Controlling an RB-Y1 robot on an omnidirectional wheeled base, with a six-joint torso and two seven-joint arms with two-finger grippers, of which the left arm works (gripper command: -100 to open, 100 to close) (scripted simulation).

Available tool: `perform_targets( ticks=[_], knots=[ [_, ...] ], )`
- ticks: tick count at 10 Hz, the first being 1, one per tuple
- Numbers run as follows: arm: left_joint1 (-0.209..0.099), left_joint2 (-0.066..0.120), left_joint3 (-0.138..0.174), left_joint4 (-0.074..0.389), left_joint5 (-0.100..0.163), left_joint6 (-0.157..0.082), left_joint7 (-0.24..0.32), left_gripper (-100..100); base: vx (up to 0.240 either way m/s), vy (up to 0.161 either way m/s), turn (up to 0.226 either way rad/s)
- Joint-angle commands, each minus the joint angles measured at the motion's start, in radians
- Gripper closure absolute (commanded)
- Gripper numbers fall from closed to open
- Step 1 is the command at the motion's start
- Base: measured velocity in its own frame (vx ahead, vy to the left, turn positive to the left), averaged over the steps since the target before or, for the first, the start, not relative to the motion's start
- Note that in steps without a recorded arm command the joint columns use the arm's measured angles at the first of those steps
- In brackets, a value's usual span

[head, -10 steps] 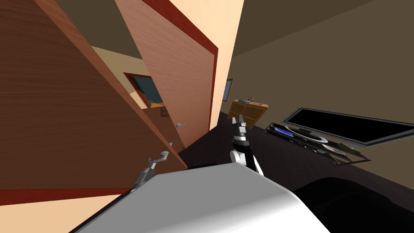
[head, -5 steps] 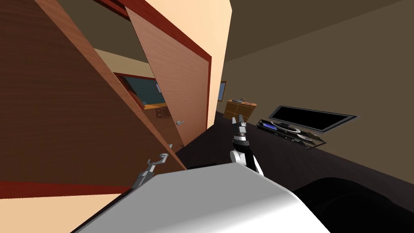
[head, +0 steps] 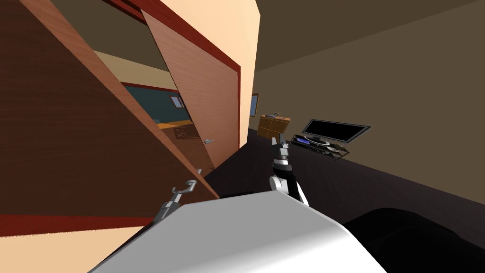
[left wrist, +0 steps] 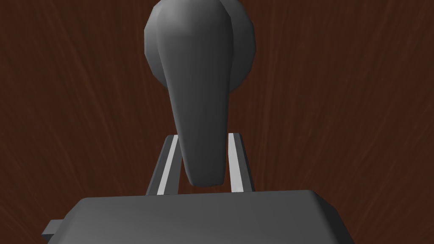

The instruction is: Pull the door open

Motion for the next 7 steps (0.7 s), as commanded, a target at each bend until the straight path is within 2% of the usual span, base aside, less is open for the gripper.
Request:
perform_targets(
  ticks=[1, 3, 4, 5, 7],
  knots=[
    [0.004, -0.002, -0.014, 0.006, -0.009, -0.02, 0.006, 100, -0.224, 0.057, -0.191],
    [0.001, 0.001, -0.02, 0.019, -0.013, -0.037, 0.011, 100, -0.26, 0.063, -0.142],
    [0.003, 0.005, -0.012, 0.014, -0.008, -0.026, 0.009, 100, -0.118, 0.033, -0.033],
    [-0.021, 0.0, -0.016, 0.021, -0.012, -0.007, 0.006, 100, -0.174, 0.018, -0.082],
    [-0.052, -0.005, -0.019, 0.027, -0.016, 0.016, 0.003, 100, -0.243, 0.024, -0.143]
  ],
)
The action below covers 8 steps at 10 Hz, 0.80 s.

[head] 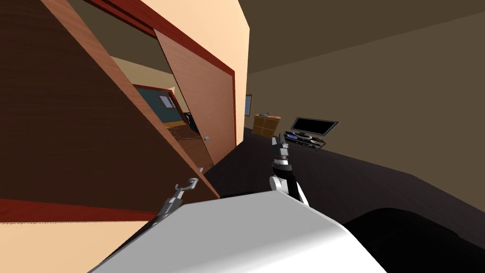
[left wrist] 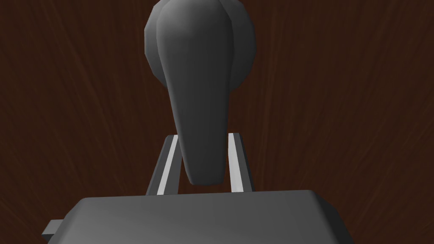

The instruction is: Pull the door open

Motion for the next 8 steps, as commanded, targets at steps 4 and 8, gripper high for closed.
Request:
perform_targets(
  ticks=[4, 8],
  knots=[
    [-0.096, -0.022, -0.018, 0.034, -0.016, 0.054, -0.01, 100, -0.25, 0.05, -0.126],
    [-0.155, -0.031, -0.024, 0.045, -0.023, 0.097, -0.016, 100, -0.18, 0.027, -0.083]
  ],
)
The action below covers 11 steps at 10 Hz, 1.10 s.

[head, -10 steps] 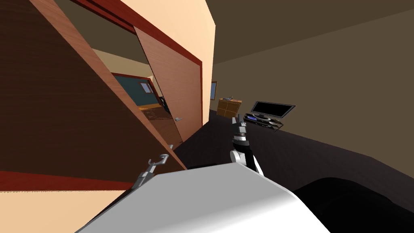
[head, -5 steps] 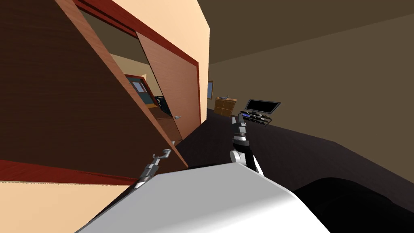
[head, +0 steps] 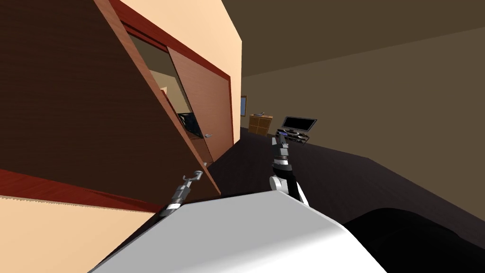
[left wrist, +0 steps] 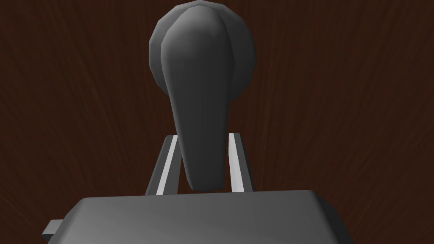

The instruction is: Pull the door open

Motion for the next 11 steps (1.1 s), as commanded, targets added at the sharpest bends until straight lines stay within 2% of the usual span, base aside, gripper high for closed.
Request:
perform_targets(
  ticks=[1, 6, 7, 9, 11],
  knots=[
    [-0.029, -0.013, -0.014, 0.0, -0.009, 0.021, -0.002, 100, -0.181, 0.061, -0.11],
    [-0.095, -0.023, -0.021, 0.013, -0.017, 0.068, -0.009, 100, -0.195, 0.074, -0.083],
    [-0.095, -0.019, -0.016, 0.022, -0.014, 0.061, -0.009, 100, -0.073, 0.025, -0.019],
    [-0.065, -0.001, -0.022, 0.04, -0.017, 0.013, 0.01, 100, -0.179, 0.03, -0.222],
    [-0.053, 0.007, -0.024, 0.046, -0.018, -0.01, 0.018, 100, -0.154, 0.041, -0.117]
  ],
)
